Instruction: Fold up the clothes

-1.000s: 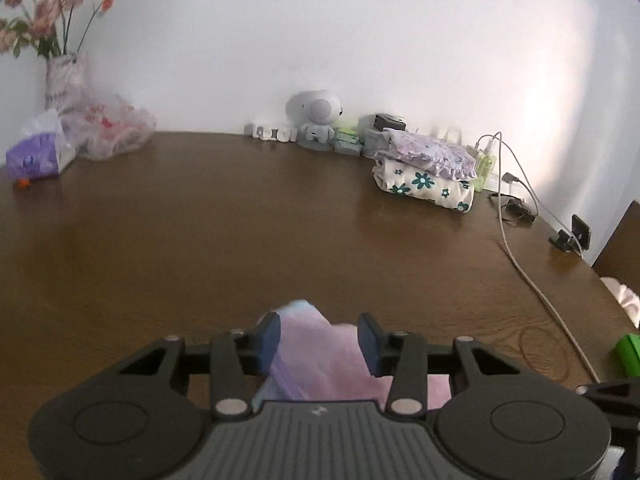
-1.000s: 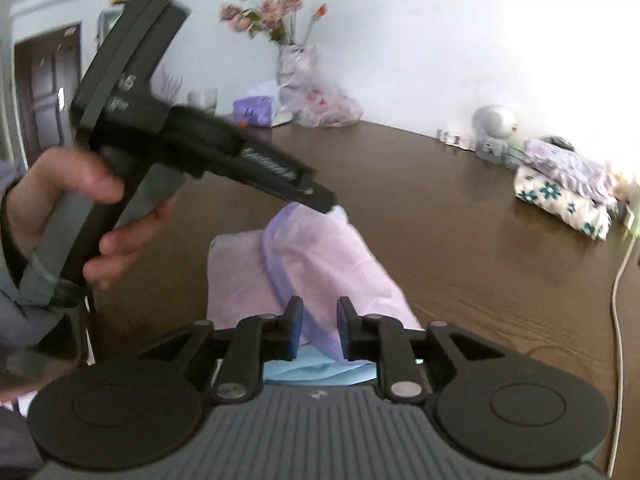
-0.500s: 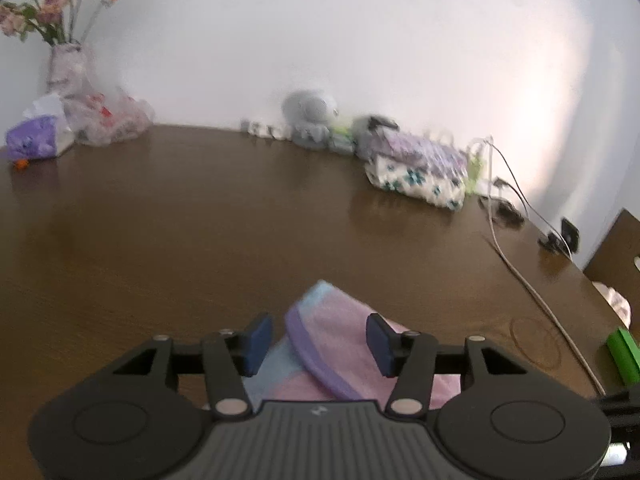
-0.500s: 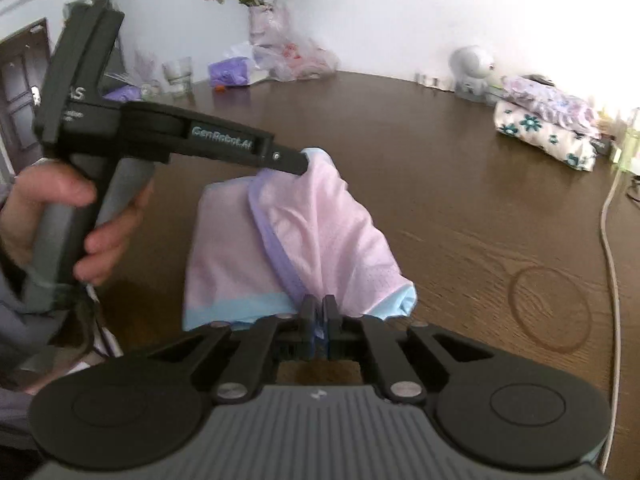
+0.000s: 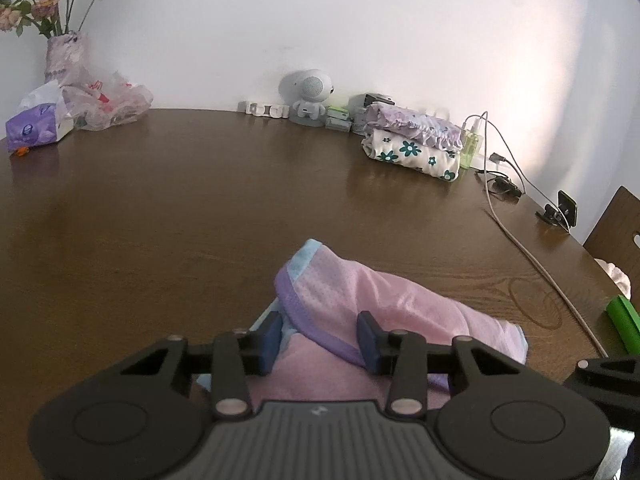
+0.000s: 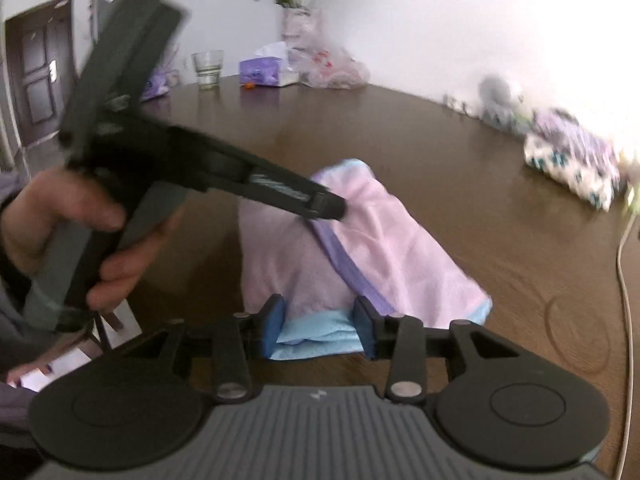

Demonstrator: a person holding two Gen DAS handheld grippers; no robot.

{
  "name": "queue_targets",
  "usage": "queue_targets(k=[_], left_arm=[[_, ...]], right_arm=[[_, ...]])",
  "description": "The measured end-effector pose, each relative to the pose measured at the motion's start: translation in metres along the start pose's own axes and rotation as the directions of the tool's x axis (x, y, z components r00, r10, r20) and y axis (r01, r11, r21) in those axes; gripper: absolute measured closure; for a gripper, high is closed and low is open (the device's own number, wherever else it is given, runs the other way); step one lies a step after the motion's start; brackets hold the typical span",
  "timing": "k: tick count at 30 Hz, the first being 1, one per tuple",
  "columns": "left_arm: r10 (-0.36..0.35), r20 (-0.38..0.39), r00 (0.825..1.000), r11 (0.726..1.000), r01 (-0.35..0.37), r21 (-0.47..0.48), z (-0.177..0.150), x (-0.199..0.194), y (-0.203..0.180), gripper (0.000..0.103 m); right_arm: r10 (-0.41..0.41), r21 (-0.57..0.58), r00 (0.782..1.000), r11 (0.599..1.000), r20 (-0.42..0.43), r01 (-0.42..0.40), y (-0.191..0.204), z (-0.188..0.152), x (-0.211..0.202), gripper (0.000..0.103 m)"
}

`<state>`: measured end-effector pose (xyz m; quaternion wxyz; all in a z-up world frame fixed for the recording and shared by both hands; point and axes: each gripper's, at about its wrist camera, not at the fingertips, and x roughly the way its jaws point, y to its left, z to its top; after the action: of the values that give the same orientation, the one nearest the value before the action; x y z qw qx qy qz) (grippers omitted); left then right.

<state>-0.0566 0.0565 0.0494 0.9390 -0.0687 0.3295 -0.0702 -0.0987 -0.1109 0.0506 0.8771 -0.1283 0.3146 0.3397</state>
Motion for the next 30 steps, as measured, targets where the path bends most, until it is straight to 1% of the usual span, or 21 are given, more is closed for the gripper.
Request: queue_targets(k=[4, 6, 7, 8, 9, 10, 11, 14, 16, 17, 18, 19, 20, 21, 22, 24, 27, 28, 30], left_arm=[[-0.062, -0.047, 0.997, 0.997, 0.064, 0.033, -0.003, -0.01, -0.007, 0.064], [-0.129, -0.076, 0.989, 0.991, 0.131, 0.011, 0.003, -0.02, -0.001, 0.064], [-0.161, -0.068, 0.985, 0.987, 0.16, -0.011, 0.008, -0.027, 0.005, 0.063], [-0.176, -0.043, 0.983, 0.984, 0.175, -0.035, 0.014, -0.034, 0.013, 0.062], [-0.177, -0.004, 0.984, 0.982, 0.177, -0.061, 0.02, -0.041, 0.022, 0.061], [-0.163, 0.027, 0.986, 0.983, 0.165, -0.081, 0.023, -0.044, 0.029, 0.057], [-0.143, 0.053, 0.988, 0.984, 0.148, -0.099, 0.026, -0.046, 0.035, 0.055], [-0.092, 0.048, 0.995, 0.986, 0.097, -0.132, 0.028, -0.036, 0.042, 0.058], [-0.101, 0.025, 0.995, 0.986, 0.104, -0.13, 0.026, -0.027, 0.037, 0.058], [-0.103, 0.011, 0.995, 0.987, 0.103, -0.126, 0.023, -0.022, 0.033, 0.063], [-0.101, 0.001, 0.995, 0.988, 0.1, -0.12, 0.019, -0.02, 0.029, 0.068], [-0.099, -0.006, 0.995, 0.989, 0.098, -0.113, 0.016, -0.018, 0.026, 0.082], [-0.107, 0.001, 0.994, 0.988, 0.106, -0.112, 0.013, -0.019, 0.024, 0.087], [-0.119, 0.013, 0.993, 0.986, 0.12, -0.113, 0.009, -0.021, 0.024, 0.089], [-0.132, 0.03, 0.991, 0.984, 0.135, -0.119, 0.007, -0.024, 0.025, 0.094], [-0.154, 0.054, 0.987, 0.978, 0.16, -0.131, 0.004, -0.032, 0.03, 0.094], [-0.136, 0.01, 0.991, 0.986, 0.136, -0.098, 0.0, -0.036, 0.028, 0.095], [-0.129, -0.006, 0.992, 0.988, 0.128, -0.088, -0.001, -0.036, 0.027, 0.095], [-0.138, -0.021, 0.99, 0.988, 0.136, -0.072, -0.005, -0.038, 0.025, 0.095]], right_arm=[[-0.065, 0.039, 0.997, 0.997, -0.031, 0.067, -0.022, -0.003, -0.008, 0.066], [-0.064, 0.063, 0.997, 0.996, -0.038, 0.066, -0.031, -0.003, -0.016, 0.065], [-0.055, 0.082, 0.998, 0.995, -0.03, 0.058, -0.035, -0.002, -0.022, 0.063], [-0.046, 0.119, 0.999, 0.992, -0.003, 0.046, -0.041, 0.0, -0.029, 0.06], [-0.042, 0.172, 0.999, 0.984, 0.024, 0.037, -0.049, 0.003, -0.033, 0.059], [-0.049, 0.227, 0.998, 0.973, 0.044, 0.038, -0.055, 0.006, -0.034, 0.058], [-0.059, 0.269, 0.997, 0.962, 0.057, 0.042, -0.061, 0.01, -0.031, 0.055], [-0.087, 0.365, 0.994, 0.929, 0.067, 0.057, -0.076, 0.019, -0.015, 0.055], [-0.089, 0.392, 0.995, 0.918, 0.045, 0.065, -0.077, 0.022, -0.001, 0.055], [-0.093, 0.396, 0.995, 0.915, 0.027, 0.075, -0.076, 0.022, 0.006, 0.057], [-0.102, 0.391, 0.995, 0.916, 0.009, 0.091, -0.075, 0.021, 0.011, 0.063], [-0.11, 0.388, 0.994, 0.916, -0.005, 0.103, -0.075, 0.019, 0.015, 0.082], [-0.115, 0.389, 0.993, 0.915, -0.01, 0.11, -0.075, 0.017, 0.017, 0.093], [-0.123, 0.392, 0.992, 0.912, -0.009, 0.117, -0.075, 0.016, 0.015, 0.094], [-0.131, 0.391, 0.991, 0.912, -0.006, 0.123, -0.075, 0.014, 0.013, 0.095], [-0.155, 0.374, 0.988, 0.916, -0.01, 0.148, -0.077, 0.013, 0.007, 0.096], [-0.169, 0.36, 0.985, 0.918, -0.033, 0.169, -0.078, 0.011, 0.001, 0.094], [-0.17, 0.358, 0.985, 0.919, -0.02, 0.166, -0.077, 0.012, -0.002, 0.093], [-0.168, 0.351, 0.986, 0.924, 0.01, 0.154, -0.074, 0.014, -0.009, 0.091]])
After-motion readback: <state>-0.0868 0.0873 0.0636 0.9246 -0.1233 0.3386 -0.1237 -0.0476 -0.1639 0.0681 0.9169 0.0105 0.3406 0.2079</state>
